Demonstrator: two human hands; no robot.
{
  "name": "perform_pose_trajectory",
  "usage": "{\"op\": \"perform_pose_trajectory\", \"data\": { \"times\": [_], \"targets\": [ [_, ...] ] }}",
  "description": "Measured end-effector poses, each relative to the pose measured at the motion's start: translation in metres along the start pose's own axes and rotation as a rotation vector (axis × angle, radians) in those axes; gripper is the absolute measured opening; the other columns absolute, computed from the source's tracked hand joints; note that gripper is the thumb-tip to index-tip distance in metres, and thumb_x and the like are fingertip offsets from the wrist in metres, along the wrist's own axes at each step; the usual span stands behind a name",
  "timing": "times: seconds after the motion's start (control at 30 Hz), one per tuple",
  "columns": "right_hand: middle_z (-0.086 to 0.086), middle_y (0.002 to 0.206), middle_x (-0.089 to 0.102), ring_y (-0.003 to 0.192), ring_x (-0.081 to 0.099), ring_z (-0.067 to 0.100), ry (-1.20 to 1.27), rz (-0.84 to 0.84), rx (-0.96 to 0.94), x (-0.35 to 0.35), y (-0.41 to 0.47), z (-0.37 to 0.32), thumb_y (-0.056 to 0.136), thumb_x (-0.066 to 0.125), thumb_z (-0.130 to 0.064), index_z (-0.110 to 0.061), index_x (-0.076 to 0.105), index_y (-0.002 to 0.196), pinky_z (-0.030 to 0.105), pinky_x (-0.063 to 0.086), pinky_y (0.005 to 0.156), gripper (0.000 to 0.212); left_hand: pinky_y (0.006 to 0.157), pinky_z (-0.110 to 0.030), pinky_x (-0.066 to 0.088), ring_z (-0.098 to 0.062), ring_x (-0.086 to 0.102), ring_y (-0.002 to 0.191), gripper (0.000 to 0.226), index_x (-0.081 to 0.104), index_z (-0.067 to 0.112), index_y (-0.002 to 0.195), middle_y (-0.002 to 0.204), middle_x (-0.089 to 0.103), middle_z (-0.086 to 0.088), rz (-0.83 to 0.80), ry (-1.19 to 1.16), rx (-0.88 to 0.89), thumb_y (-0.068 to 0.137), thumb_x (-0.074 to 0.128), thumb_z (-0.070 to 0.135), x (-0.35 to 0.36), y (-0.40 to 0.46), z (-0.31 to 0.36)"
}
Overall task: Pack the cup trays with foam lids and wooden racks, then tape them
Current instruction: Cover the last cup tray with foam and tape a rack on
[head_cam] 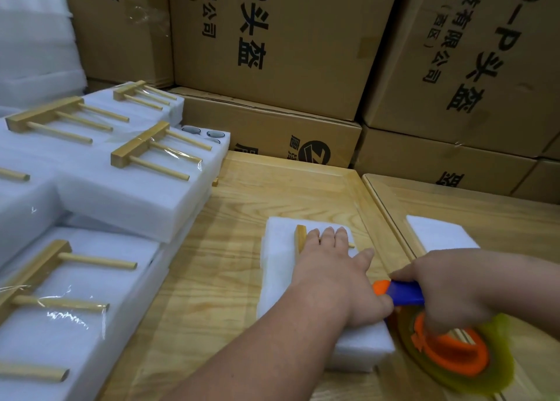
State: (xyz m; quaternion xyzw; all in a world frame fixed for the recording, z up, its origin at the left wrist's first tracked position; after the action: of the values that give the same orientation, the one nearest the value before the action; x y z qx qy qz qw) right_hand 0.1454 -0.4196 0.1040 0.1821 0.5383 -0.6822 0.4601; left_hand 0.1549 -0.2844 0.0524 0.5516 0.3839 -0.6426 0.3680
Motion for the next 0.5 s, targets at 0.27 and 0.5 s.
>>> {"op": "perform_pose_trajectory", "data": {
  "times": [0.27,0.5],
  "targets": [
    [-0.003,0.090,0.069,0.068,0.066,0.013,0.179,-0.054,0.120,0.007,-0.010,-0.002,0.057,0.068,-0.045,-0.037,0.066,0.114,0.024,0.051,0.051,0.058,0.124,-0.052,-0.009,-0.031,-0.010,0.157,0.087,0.007,0.040,0.162,0.171,-0.007,-0.012,0.013,-0.012,0.001,0.088,0.031,0.078,-0.002,-0.002,-0.001],
    [-0.003,0.087,0.071,0.076,0.069,0.016,0.249,-0.009,0.237,0.018,-0.013,-0.002,0.058,0.062,-0.047,-0.029,0.068,0.095,0.026,0.052,0.064,0.042,0.125,-0.052,-0.007,-0.031,-0.008,0.157,0.087,0.008,0.038,0.162,0.171,-0.005,-0.012,0.031,0.011,0.002,0.089,0.029,0.079,-0.004,-0.005,0.000]
  ]
}}
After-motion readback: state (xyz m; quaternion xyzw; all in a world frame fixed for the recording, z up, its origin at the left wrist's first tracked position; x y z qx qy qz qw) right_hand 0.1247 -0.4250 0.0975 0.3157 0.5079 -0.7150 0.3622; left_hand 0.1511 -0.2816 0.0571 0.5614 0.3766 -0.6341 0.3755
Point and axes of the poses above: each hand's wrist, its own y-axis towards the middle knuckle, its own x-axis out of the palm, z = x × y, the point moved 5 cm from there along y, towards the middle knuckle
